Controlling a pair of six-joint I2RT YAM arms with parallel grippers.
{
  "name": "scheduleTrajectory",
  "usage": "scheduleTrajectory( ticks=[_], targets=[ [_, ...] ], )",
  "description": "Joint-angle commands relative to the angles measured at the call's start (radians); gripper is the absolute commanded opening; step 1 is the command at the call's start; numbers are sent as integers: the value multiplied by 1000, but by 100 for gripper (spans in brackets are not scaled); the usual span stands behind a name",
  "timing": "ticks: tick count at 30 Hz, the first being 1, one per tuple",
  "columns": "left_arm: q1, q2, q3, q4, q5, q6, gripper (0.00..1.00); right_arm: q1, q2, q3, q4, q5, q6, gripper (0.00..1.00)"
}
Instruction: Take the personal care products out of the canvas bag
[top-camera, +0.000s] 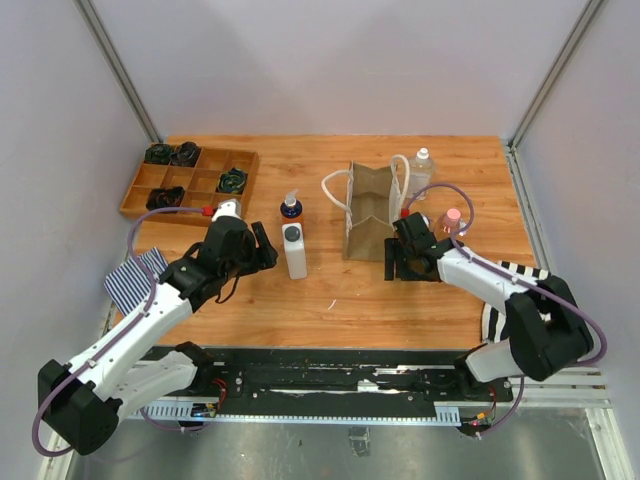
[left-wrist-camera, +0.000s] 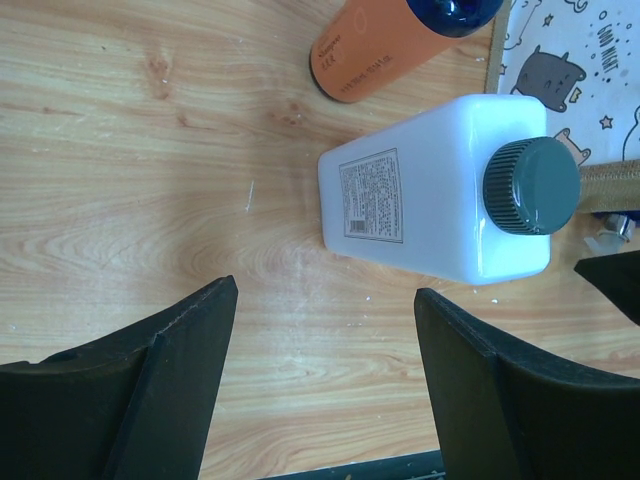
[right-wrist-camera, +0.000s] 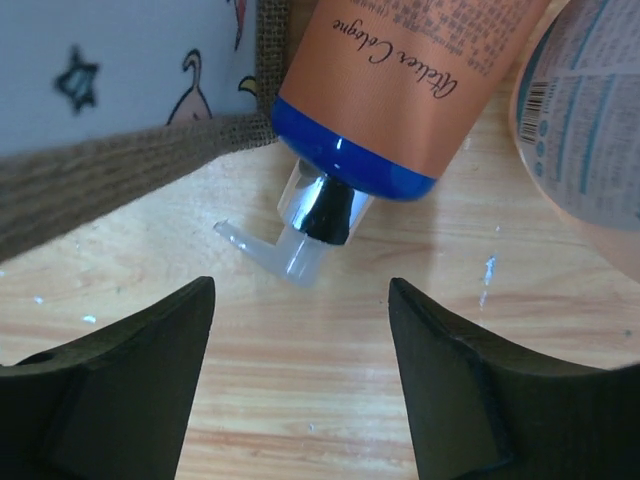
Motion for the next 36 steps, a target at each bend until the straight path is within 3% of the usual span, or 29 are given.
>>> scheduleTrajectory(
  ticks=[1,6,13,18,25,30,36],
  targets=[
    [-6,-23,-4,-3,-5,1,76,11,61,14,72,25,49,68],
    [-6,-32,9,-13,-16,7,76,10,119,44,91,43,63,54],
    [-6,-33,3,-12,-16,8,77,10,99,54,75,85,50,13],
    [-6,-37,3,-15,-15,6,76,58,-71,83,-81,97,36,7],
    [-6,-27,-11,17,8,-5,76,87,-364,140,-265,121,19,9],
    [-7,1,-22,54,46,-21,76,86,-294,128,-246,112,-34,52],
    [-6,-9,-24,36,28,-20,75,86,-41,190,-220,63,-20,67]
  ],
)
